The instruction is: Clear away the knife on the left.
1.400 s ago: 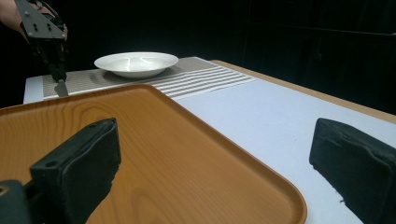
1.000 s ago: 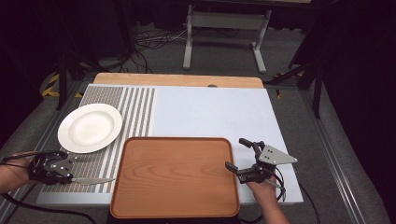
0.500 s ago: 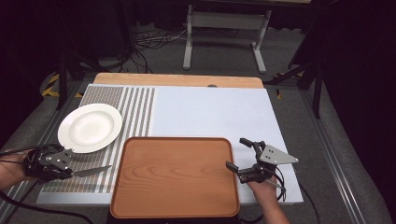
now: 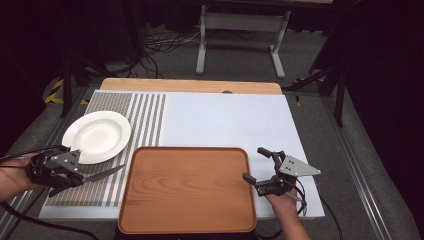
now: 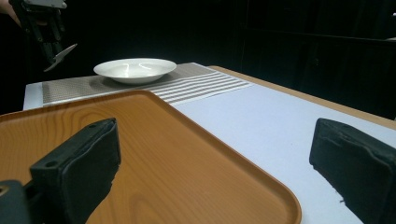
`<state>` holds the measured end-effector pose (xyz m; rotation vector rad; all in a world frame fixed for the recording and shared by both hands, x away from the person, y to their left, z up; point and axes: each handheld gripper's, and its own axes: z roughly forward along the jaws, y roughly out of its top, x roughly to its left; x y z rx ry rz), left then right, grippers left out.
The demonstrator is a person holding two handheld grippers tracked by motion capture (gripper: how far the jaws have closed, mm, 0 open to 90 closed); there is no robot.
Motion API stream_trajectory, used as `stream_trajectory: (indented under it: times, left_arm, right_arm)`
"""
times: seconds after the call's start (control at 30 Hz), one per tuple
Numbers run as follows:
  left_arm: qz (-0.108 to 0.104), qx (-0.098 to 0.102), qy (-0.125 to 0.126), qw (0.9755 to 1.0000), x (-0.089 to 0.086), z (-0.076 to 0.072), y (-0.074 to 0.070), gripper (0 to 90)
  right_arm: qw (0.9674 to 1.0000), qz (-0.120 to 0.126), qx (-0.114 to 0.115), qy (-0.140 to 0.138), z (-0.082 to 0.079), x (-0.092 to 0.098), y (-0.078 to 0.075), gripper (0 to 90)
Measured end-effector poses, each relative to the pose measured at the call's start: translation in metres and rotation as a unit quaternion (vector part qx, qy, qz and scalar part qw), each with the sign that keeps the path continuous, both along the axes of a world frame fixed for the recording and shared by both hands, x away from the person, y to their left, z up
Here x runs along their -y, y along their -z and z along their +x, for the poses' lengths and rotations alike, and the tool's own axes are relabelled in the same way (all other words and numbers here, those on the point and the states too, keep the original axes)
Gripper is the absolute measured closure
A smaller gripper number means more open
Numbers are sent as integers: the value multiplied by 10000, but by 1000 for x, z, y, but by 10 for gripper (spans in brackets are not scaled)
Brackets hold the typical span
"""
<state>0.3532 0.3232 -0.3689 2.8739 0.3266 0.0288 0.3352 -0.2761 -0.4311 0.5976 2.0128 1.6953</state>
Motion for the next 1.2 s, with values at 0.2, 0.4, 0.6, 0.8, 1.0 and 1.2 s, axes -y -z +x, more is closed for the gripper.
stream_trajectory:
  times: [0.2, 0.4, 0.6, 0.8, 1.0, 1.2]
  left_arm:
    - [-350, -246, -492, 9979, 7, 4, -10, 800]
    - [-635, -421, -906, 9930, 15, 5, -17, 800]
    - [-806, -690, -1195, 9872, 27, 6, -23, 800]
    - [-969, -785, -1357, 9829, 36, 6, -26, 800]
    - [-1092, -821, -1472, 9796, 47, 6, -26, 800]
    - [-1262, -936, -1651, 9737, 59, 7, -24, 800]
  right_arm:
    - [10000, 21, 17, 1, 0, 1, -1, 25]
    - [10000, 26, 22, -1, 0, 1, -1, 26]
    - [10000, 32, 34, 10, -1, 2, -1, 25]
    - [10000, 30, 47, 11, -1, 3, -1, 26]
    - [10000, 39, 57, 8, -1, 3, -2, 26]
    - [10000, 45, 67, 17, -1, 4, -2, 26]
